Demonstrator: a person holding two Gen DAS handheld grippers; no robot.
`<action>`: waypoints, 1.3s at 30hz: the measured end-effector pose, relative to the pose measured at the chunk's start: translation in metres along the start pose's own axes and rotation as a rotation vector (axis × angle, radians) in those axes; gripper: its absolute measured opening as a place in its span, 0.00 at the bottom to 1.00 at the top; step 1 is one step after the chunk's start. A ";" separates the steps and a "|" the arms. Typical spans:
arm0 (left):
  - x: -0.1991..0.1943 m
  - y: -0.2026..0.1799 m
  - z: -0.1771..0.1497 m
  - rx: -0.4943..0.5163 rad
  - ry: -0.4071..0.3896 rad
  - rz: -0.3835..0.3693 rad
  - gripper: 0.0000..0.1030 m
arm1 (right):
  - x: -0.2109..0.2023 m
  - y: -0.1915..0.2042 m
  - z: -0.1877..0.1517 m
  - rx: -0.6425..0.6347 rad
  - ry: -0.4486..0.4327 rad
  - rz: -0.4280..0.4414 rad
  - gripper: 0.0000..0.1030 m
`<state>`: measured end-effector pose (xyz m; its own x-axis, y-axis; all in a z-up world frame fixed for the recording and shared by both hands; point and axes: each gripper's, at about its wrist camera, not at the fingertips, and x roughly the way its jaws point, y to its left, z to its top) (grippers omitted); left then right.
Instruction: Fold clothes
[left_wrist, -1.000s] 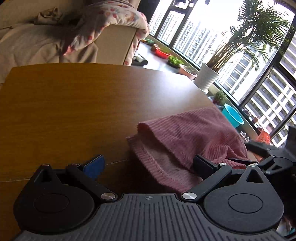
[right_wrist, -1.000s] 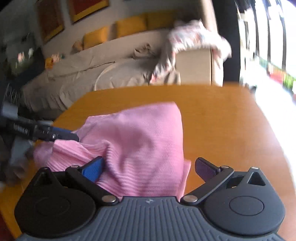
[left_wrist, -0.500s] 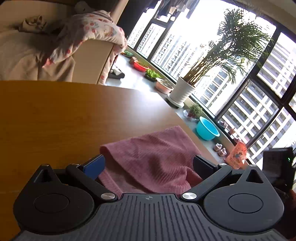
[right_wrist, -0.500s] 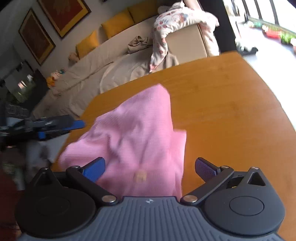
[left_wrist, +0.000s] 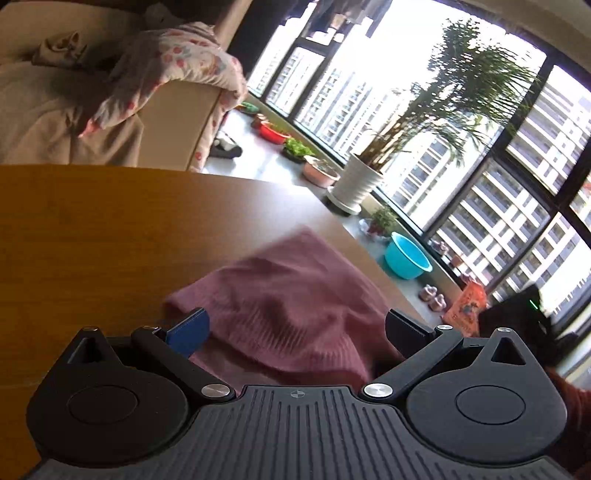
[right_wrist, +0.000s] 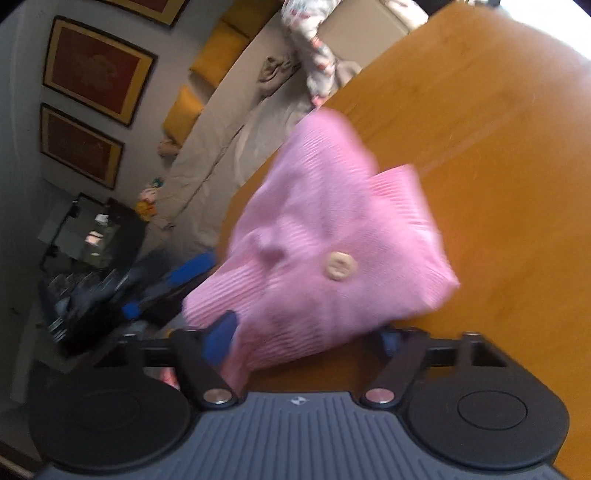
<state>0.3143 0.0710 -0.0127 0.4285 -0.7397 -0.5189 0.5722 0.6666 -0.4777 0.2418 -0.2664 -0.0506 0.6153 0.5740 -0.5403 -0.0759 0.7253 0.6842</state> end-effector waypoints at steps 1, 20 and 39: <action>0.001 0.000 0.001 0.005 0.002 -0.007 1.00 | 0.001 -0.001 0.008 -0.025 -0.023 -0.032 0.62; 0.073 -0.051 -0.063 -0.020 0.170 -0.249 1.00 | -0.032 -0.012 0.041 -0.209 -0.133 -0.186 0.99; 0.056 -0.035 -0.030 -0.281 -0.093 -0.359 1.00 | -0.023 0.018 -0.016 -0.510 -0.116 -0.187 1.00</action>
<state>0.2973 0.0087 -0.0457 0.3065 -0.9248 -0.2256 0.4897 0.3564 -0.7957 0.2138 -0.2608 -0.0340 0.7347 0.3933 -0.5527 -0.3099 0.9194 0.2423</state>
